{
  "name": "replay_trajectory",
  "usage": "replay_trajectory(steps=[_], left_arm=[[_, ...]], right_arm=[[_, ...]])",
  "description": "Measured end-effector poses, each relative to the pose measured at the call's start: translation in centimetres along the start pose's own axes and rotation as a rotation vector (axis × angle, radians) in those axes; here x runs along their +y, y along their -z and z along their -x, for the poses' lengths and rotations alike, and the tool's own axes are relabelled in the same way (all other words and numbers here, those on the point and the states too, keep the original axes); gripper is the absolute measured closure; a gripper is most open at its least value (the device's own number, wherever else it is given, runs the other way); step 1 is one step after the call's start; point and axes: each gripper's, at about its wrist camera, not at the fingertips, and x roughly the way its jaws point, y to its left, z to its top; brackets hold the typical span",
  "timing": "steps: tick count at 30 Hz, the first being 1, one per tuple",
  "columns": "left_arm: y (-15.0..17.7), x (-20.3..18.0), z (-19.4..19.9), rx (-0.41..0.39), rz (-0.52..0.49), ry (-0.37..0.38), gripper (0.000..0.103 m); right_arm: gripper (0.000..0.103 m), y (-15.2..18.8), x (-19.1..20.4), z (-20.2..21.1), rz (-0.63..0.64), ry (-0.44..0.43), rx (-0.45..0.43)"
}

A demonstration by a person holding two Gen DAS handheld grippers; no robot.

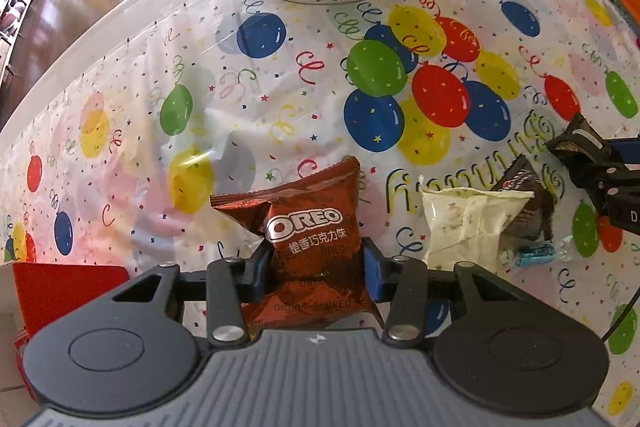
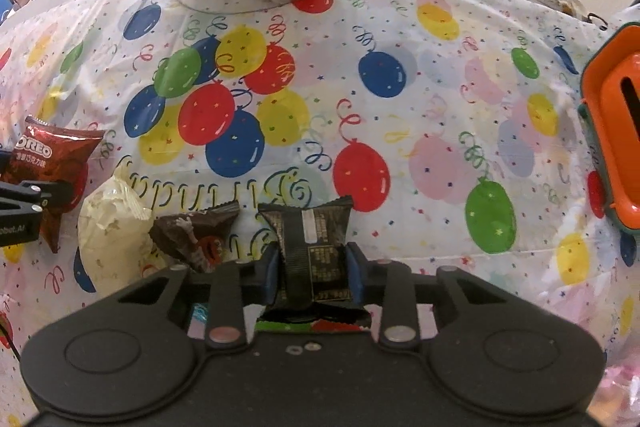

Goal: Organize snacks
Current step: 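Grasp the red Oreo bag with the left gripper while the right gripper grasps the black wrapped bar, then carry the Oreo bag and black bar over the shoebox with both grippers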

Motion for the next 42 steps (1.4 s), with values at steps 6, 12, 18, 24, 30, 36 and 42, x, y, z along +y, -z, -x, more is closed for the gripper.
replay_trajectory(steps=[6,12,18,24,30,36,42], left_arm=[[0.8,0.2,1.3,-0.012,0.012,0.02,0.059],[2.1,0.5,3.1,-0.029,0.026,0.032,0.059],[3.9,1.0,5.0,-0.039,0.039,0.055,0.059],[6.1,1.6,7.0,-0.041,0.044,0.074,0.059],[8.9,2.4,9.5,-0.032,0.041,0.124,0.059],[12.0,3.8,12.0,-0.021,0.018,0.149,0.059],[14.6,6.4,14.1,-0.027,0.027,0.162,0.059]], right_arm=[[0.071,0.8,-0.7,1.6,-0.026,-0.013,-0.013],[0.071,2.0,-0.5,3.6,-0.036,-0.04,-0.025],[0.071,3.3,0.3,6.2,-0.034,-0.072,-0.046],[0.071,4.8,1.6,8.6,-0.027,-0.103,-0.059],[0.071,6.3,4.2,11.0,-0.001,-0.152,-0.05],[0.071,7.3,7.5,12.9,0.027,-0.208,-0.019],[0.071,8.2,11.5,14.7,0.055,-0.256,-0.005]])
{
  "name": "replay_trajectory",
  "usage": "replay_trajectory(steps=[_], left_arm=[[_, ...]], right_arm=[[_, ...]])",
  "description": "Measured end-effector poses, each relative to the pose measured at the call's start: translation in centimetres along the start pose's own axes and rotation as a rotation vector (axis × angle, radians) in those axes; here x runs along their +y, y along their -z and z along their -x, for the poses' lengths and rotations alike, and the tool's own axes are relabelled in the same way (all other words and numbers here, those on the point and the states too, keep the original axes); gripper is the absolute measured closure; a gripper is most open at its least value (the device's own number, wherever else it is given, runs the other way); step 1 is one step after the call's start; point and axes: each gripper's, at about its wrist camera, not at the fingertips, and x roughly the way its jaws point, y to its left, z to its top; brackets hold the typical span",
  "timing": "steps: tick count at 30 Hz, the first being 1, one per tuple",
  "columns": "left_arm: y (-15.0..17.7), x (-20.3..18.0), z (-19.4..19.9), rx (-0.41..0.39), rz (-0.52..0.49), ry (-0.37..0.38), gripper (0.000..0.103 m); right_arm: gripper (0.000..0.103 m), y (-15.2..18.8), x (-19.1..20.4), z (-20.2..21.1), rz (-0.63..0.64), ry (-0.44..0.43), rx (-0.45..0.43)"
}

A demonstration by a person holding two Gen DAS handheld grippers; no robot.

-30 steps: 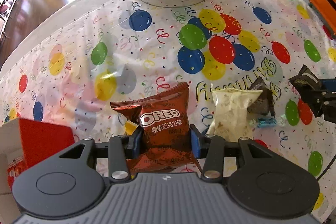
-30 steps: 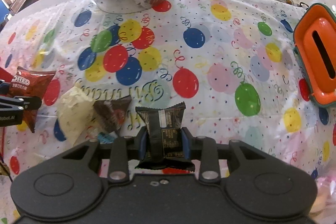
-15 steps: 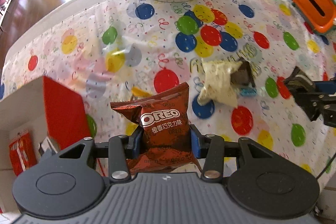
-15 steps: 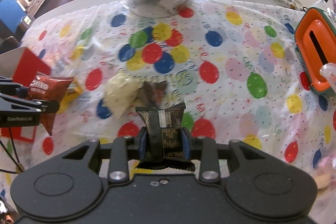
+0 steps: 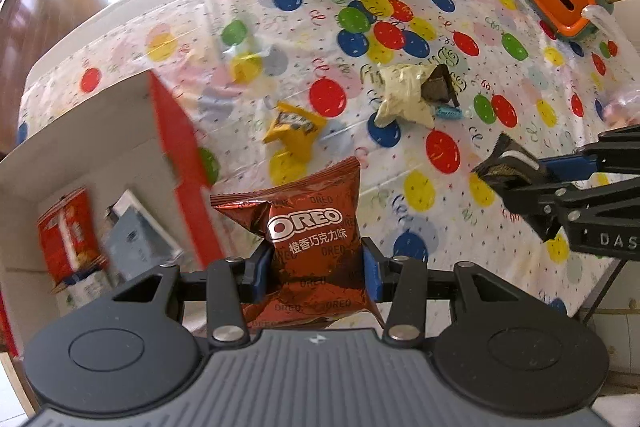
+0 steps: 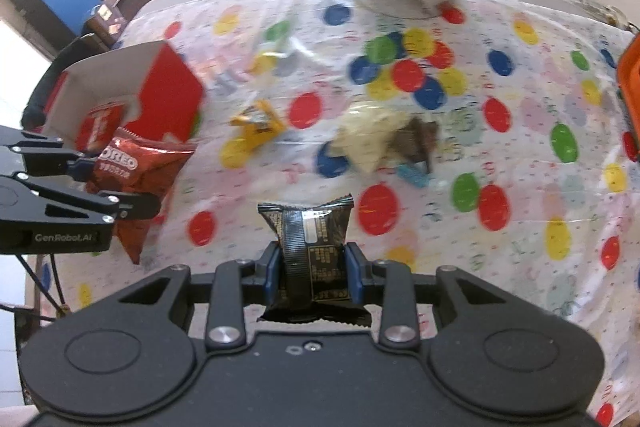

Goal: Organize snacks
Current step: 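Carry the Oreo bag and black bar over the shoebox with both grippers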

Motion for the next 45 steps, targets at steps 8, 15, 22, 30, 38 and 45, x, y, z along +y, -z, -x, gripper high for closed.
replay_trajectory(steps=[8,15,22,30,38,45], left_arm=[[2.6,4.3,3.6,0.009,0.014,0.014,0.059],[4.1,8.4,6.1,-0.012,0.013,-0.024,0.059],[5.1,13.8,7.2,-0.031,0.067,-0.062,0.059],[6.2,19.1,6.4,-0.009,0.109,-0.106,0.059],[6.3,23.5,3.3,0.05,0.14,-0.139,0.059],[5.9,25.5,-0.3,0.081,0.129,-0.183,0.059]], right_arm=[[0.071,0.0,6.7,0.4,0.086,-0.04,0.013],[0.071,-1.2,12.5,0.4,0.169,-0.046,0.002],[0.071,-3.3,17.2,-0.2,0.233,-0.058,-0.026],[0.071,-5.9,21.2,-3.5,0.273,-0.042,-0.014],[0.071,-7.9,24.5,-8.2,0.29,-0.02,0.028],[0.071,-8.9,26.1,-13.1,0.283,0.027,0.083]])
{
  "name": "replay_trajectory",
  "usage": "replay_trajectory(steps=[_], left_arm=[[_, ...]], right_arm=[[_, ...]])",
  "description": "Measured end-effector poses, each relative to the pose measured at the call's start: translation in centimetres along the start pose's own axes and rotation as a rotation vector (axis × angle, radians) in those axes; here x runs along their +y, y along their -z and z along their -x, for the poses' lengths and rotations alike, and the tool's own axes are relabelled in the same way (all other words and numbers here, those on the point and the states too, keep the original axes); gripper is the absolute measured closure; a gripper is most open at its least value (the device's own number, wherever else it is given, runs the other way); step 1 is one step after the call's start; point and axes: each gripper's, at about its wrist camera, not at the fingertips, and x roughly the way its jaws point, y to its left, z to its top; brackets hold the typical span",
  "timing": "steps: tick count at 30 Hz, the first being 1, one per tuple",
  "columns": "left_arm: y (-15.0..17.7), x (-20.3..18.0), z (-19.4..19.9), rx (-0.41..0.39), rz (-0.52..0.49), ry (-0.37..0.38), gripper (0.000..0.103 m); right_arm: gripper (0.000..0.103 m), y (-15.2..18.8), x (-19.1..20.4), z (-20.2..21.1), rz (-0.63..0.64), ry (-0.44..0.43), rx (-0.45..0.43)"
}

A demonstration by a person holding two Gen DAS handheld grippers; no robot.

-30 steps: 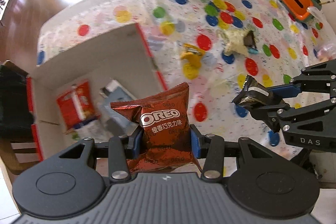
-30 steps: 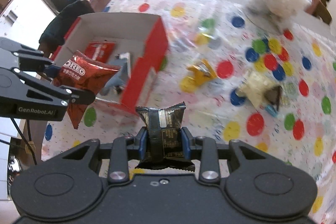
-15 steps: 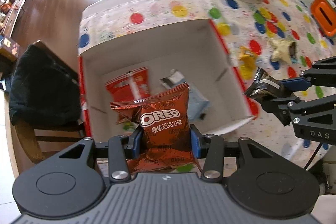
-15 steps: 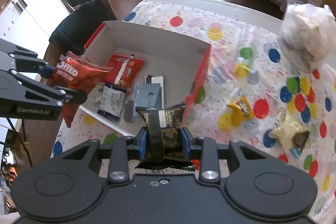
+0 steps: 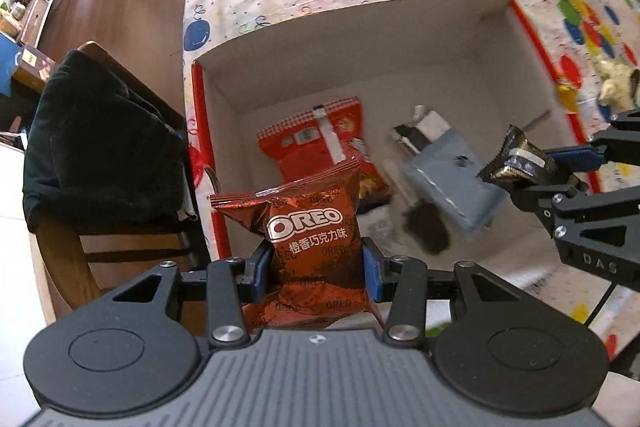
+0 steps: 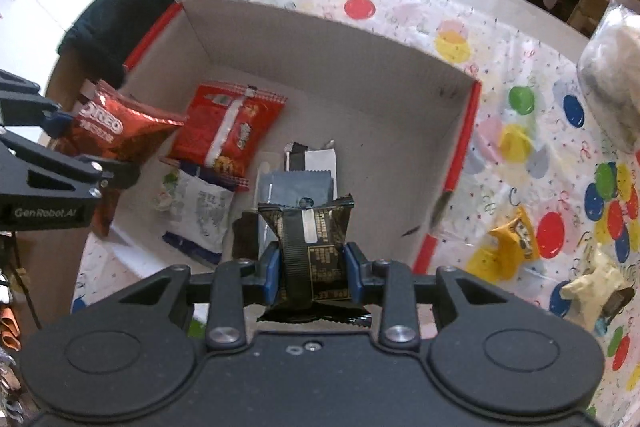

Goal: Organize snacks
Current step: 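Carry the Oreo bag and black bar over the shoebox with both grippers, then open both grippers to drop the Oreo bag and black bar into the shoebox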

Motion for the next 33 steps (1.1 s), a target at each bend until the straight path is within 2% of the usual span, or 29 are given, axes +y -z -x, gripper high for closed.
replay_trajectory(steps=[5,14,21,28,33], left_arm=[[-0.9,0.4,-2.1,0.01,0.005,-0.026,0.059],[-0.8,-0.2,-3.6,0.032,-0.024,0.01,0.059],[0.3,-1.2,-5.9,0.087,-0.048,0.013,0.059],[0.8,-1.4,-6.1,0.09,-0.034,0.02,0.059],[1.1,-1.5,-5.8,0.084,-0.031,0.03,0.056]], right_arm=[[0.071,-0.9,0.9,-2.3,-0.002,0.043,0.007],[0.071,-1.1,2.1,-3.2,0.017,0.009,0.036],[0.071,-0.8,2.4,-4.0,0.021,0.009,0.063],[0.07,-0.7,2.5,-4.1,0.014,0.008,0.072],[0.064,-0.5,2.1,-3.9,-0.007,0.002,0.077]])
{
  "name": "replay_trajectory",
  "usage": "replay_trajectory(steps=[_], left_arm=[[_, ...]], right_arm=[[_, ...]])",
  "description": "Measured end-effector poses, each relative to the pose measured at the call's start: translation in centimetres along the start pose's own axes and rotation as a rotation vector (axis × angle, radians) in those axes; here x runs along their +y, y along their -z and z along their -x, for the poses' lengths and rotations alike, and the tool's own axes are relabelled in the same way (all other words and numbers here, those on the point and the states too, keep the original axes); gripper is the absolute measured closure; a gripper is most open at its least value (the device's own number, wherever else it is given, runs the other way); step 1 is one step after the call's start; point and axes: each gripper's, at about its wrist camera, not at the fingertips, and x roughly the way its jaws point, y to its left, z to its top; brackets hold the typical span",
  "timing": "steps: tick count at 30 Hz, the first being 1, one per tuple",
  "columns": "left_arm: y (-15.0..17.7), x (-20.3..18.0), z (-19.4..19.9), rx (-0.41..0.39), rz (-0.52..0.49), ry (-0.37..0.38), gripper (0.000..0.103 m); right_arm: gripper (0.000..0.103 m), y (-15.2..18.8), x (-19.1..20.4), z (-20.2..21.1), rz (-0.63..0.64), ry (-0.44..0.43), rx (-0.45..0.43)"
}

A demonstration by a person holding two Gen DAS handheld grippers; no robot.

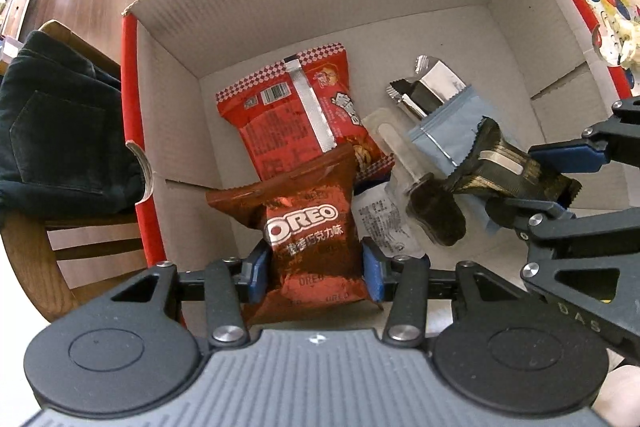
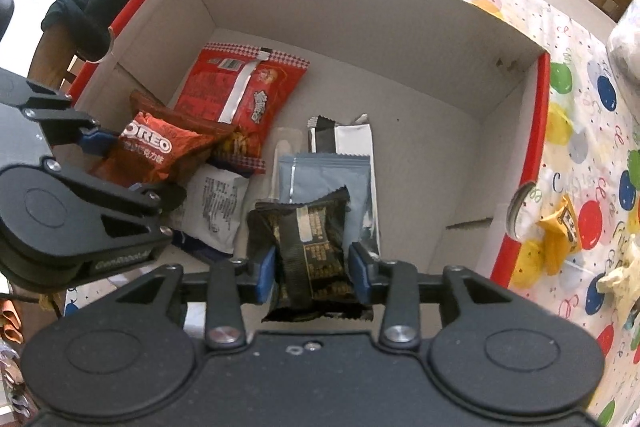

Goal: Organize snacks
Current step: 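Open both grippers to drop the Oreo bag and black bar into the shoebox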

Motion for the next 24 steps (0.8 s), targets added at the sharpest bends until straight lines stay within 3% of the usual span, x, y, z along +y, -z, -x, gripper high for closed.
replay_trajectory(steps=[12,20,24], left_arm=[[0.7,-0.2,3.2,-0.075,0.003,0.003,0.04],[1.0,-1.4,5.3,-0.108,-0.009,0.002,0.037],[1.0,-2.0,5.9,-0.126,0.0,-0.007,0.027]], right_arm=[[0.042,1.5,0.0,3.4,-0.001,-0.03,-0.064],[0.03,2.9,-0.8,6.3,0.003,-0.038,-0.102],[0.023,3.6,-1.4,6.9,-0.009,-0.038,-0.114]])
